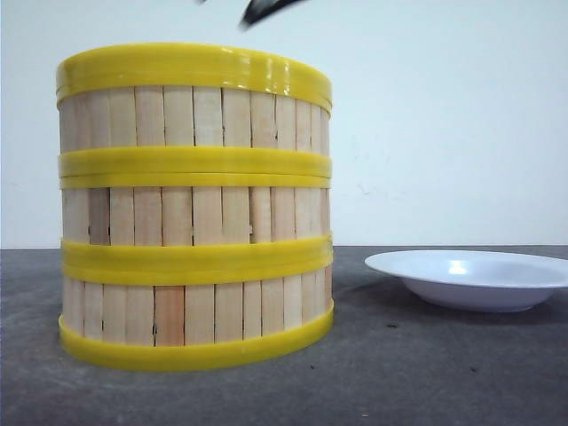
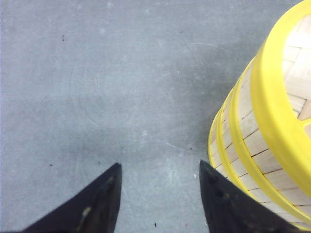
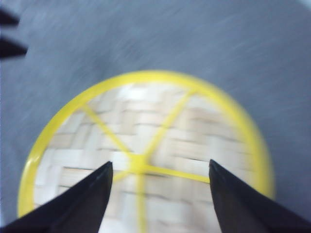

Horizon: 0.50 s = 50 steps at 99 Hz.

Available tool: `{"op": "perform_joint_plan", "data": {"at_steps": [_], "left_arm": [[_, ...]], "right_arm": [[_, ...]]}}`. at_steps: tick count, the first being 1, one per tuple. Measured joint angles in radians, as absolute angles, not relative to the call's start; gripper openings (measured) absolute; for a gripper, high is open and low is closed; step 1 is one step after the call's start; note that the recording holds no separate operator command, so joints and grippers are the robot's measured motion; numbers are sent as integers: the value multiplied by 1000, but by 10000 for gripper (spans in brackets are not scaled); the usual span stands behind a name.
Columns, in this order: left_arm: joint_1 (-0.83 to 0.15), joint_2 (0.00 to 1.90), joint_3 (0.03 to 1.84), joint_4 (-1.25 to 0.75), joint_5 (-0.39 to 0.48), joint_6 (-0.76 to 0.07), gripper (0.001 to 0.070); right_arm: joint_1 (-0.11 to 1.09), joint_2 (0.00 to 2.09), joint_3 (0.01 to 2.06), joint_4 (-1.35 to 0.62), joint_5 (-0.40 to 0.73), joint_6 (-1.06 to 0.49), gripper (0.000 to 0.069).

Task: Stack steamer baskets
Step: 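Release the lid knob and raise the right gripper away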

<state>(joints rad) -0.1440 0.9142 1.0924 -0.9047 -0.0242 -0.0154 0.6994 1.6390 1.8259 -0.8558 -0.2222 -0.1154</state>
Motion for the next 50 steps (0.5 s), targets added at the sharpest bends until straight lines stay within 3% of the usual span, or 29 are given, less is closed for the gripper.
{"op": "perform_joint_plan", "data": {"at_steps": [25,50], "left_arm": [[-144,914,1092,-908,-24,-15,300],[-144,914,1092,-907,-24,-15,300]], "right_arm": [[512,1460,1796,-962,-146,-115,386],[272,1198,1439,-937,-130,-87,386]]}}
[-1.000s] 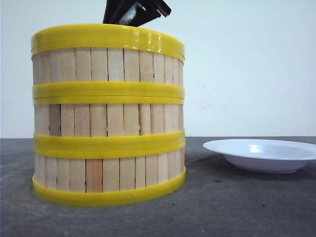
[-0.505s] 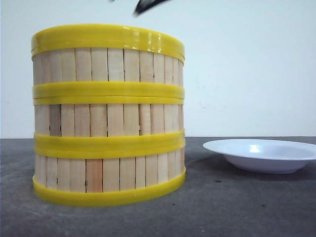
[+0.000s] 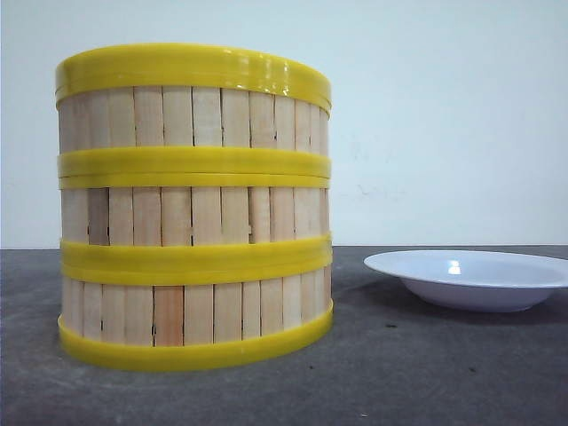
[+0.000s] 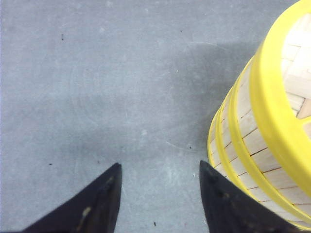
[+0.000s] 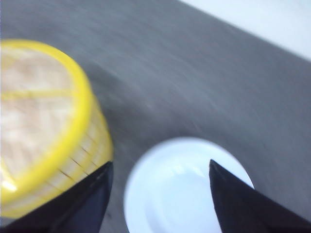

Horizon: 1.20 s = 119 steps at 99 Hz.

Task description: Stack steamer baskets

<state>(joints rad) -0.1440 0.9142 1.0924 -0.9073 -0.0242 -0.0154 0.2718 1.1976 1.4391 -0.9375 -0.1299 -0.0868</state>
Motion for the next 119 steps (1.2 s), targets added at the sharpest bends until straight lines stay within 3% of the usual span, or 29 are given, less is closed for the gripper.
{"op": "perform_joint_plan", "data": {"at_steps": [32,54,59,67,74,87,119], "left_arm": [[-144,914,1092,-900,-24,-15,300],[-144,914,1092,-900,-24,-15,290],[-144,914,1092,-901,-24,-15,232],[-144,914,1092,-901,-24,-15,84],[-144,914,1092,-901,-24,-15,34],[-144,914,1092,-901,-24,-15,17],[-144,914,1092,-901,-24,-15,15]], "right_arm": [[156,846,989,-936,-78,14,386],[156,744,883,-938,-76,77,383],[156,743,883,-938,-76,84,328],[155,744,883,-938,-77,88,124],[155,744,883,-935,-77,88,52],[155,745,883,-938,-78,89,20],[155,745,883,-900,-77,94,16]]}}
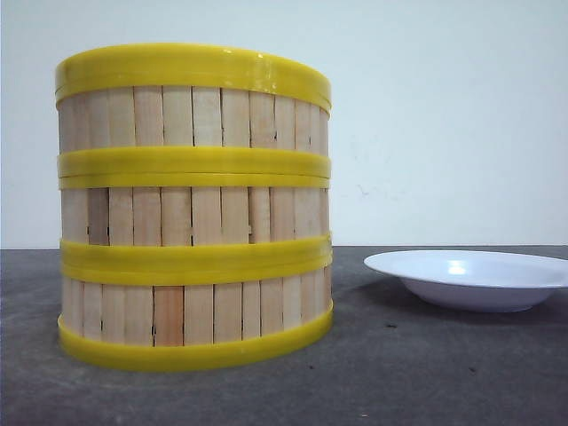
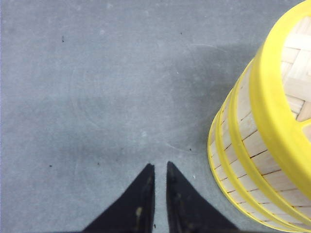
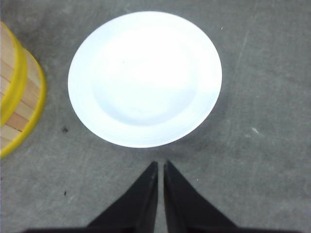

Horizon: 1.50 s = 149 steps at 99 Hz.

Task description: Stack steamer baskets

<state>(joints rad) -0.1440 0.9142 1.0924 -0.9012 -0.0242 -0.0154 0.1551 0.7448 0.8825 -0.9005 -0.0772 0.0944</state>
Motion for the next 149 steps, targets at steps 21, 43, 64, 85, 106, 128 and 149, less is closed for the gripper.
{"op": "perform_joint_plan", "data": {"at_steps": [21,43,64,85,106,128,149], "left_arm": [[-33,392,407,-400,-57,-64,15],[-33,131,112,-280,-57,-72,15],[-33,5,33,-187,-46,-63,15],[-33,9,33,-183,-38,-52,15],[-33,10,33,-183,-38,-52,15],[-33,10,33,-184,-38,-52,15],[-33,10,33,-183,-38,-52,15]], "right_arm": [[155,745,882,-735,-78,94,16],[155,745,882,-735,-78,94,16],[155,745,881,-728,-78,94,16],[155,744,881,-691,-78,94,16],[155,744,881,-664,-78,95,16],[155,744,881,-629,-78,94,16],[154,737,871,-594,-60,94,16]]}}
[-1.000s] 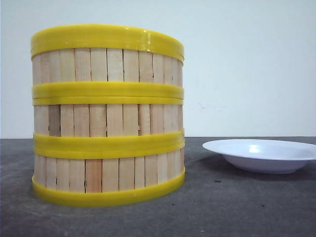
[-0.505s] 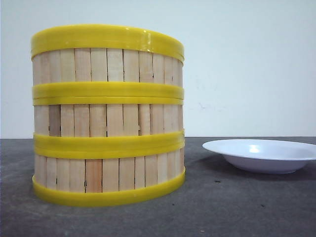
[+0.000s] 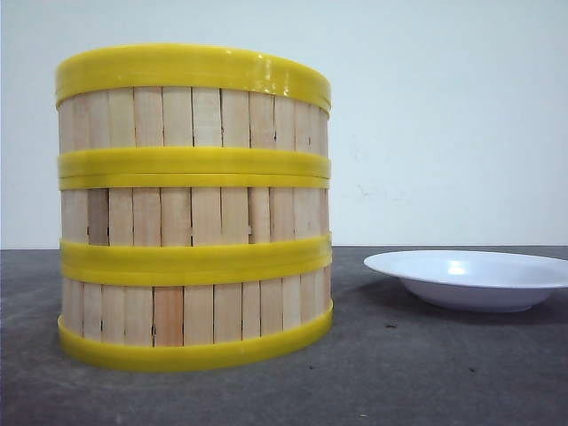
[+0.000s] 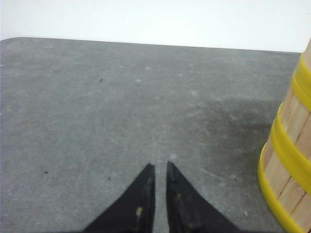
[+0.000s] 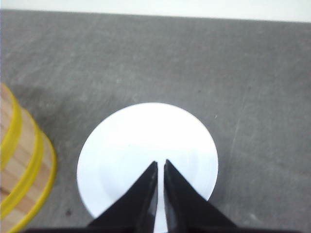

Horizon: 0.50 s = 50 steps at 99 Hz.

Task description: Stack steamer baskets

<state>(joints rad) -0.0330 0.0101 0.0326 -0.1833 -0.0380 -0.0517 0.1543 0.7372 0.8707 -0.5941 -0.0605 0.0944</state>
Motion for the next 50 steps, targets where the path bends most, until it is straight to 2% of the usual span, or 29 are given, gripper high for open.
{"op": "perform_joint_plan", "data": {"at_steps": [11,30,50], "left_arm": [[-33,10,33,-184,-38,-52,15],[-33,10,33,-183,-38,-51,15],[-33,10,33,-183,-38,-51,15]], "right_arm": [[147,655,786,-508,-28,93,16],[115,421,498,-299,-28,93,16],[89,164,226,-300,-29,94,16]]}}
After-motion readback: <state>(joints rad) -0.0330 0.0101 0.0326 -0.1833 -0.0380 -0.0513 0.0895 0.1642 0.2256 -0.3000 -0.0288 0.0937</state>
